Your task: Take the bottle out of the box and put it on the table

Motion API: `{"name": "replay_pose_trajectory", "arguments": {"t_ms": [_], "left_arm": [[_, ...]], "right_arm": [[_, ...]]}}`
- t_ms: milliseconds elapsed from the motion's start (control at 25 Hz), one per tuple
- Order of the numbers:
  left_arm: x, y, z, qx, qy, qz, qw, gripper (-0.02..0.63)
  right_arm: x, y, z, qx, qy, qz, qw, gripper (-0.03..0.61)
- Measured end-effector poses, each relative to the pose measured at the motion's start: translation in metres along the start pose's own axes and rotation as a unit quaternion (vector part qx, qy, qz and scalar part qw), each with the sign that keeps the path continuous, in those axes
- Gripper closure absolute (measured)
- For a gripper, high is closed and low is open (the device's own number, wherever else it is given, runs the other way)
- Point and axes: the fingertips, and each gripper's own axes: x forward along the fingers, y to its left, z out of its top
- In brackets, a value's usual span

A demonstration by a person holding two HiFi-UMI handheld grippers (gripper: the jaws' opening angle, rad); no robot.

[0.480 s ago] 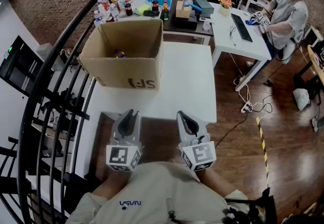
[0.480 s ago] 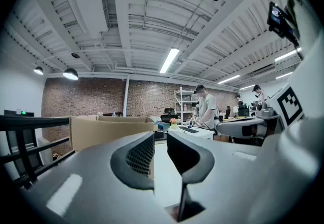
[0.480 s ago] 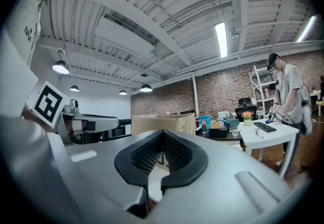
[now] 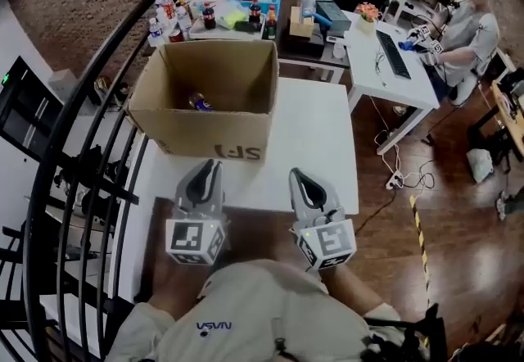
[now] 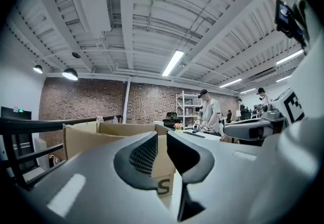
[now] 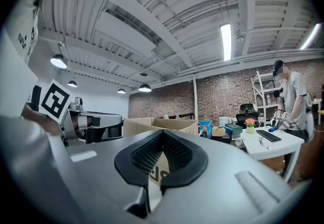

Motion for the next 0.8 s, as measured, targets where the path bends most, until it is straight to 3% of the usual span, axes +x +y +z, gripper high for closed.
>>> {"name": "replay_pose_trajectory", "arguments": {"t_ms": [440,600,800], "left_arm": [[0.073,0.129,0.055,0.014,-0.044,-0.026,0.9986,0.563],[0.09,0.178,0.081,0.025,-0.05,-0.029,0.998,0.563],[0.115,0.22,0.103,0.025,-0.06,-0.018,0.9977,0.563]], "right_arm": [[0.126,0.031,0.079,-0.053,-0.016,-0.018,0.998,0.577],[0.171,0.054,0.117,-0.086,-0.011,0.003,0.996,0.575],[0.227,0.061,0.151,-0.059,0.0,0.047,0.997,0.575]]}}
